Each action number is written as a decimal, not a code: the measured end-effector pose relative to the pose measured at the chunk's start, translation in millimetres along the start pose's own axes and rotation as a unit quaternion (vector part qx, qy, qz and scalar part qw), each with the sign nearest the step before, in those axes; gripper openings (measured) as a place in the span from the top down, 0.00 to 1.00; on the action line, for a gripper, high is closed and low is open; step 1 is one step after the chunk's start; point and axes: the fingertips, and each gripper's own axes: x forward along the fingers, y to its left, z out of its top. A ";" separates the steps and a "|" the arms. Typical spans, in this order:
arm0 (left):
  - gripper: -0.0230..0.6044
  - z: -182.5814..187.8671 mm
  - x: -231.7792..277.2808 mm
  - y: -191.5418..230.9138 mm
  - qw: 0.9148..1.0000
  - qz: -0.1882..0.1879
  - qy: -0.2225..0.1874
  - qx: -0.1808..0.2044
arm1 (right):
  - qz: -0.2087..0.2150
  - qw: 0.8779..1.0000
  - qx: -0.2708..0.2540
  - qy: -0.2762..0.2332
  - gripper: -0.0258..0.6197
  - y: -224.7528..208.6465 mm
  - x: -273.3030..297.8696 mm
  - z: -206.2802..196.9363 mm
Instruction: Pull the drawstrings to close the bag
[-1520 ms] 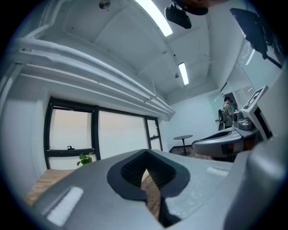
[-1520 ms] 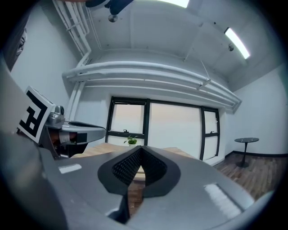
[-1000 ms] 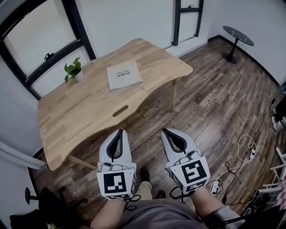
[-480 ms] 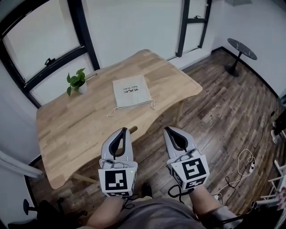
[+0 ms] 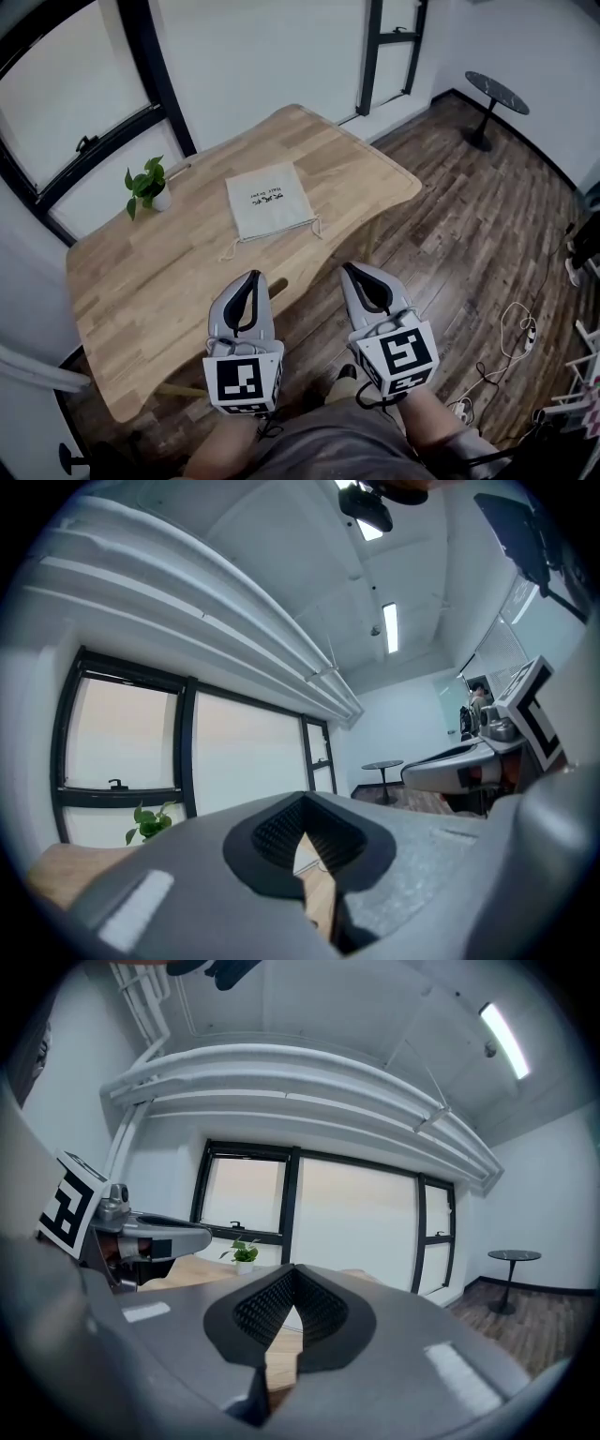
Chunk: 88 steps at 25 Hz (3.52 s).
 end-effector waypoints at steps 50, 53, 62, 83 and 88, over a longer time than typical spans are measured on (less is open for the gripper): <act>0.96 -21.4 231.7 77.9 0.991 0.119 0.049 0.025 | 0.097 0.995 0.015 0.015 0.90 -149.3 245.4 -12.7; 0.96 -35.1 230.8 89.1 0.990 0.129 0.058 0.020 | 0.101 0.994 0.017 0.027 0.90 -147.4 255.8 -23.4; 0.96 -86.3 234.0 112.7 0.988 0.121 0.093 0.012 | 0.103 0.990 0.024 0.090 0.84 -128.5 284.3 -78.6; 0.66 -319.2 199.4 171.1 0.951 0.093 0.288 -0.058 | 0.049 0.954 0.020 0.297 0.47 -90.2 288.2 -279.8; 0.66 -333.8 200.2 171.2 0.945 0.070 0.318 -0.044 | 0.052 0.944 0.000 0.324 0.47 -86.4 289.3 -287.7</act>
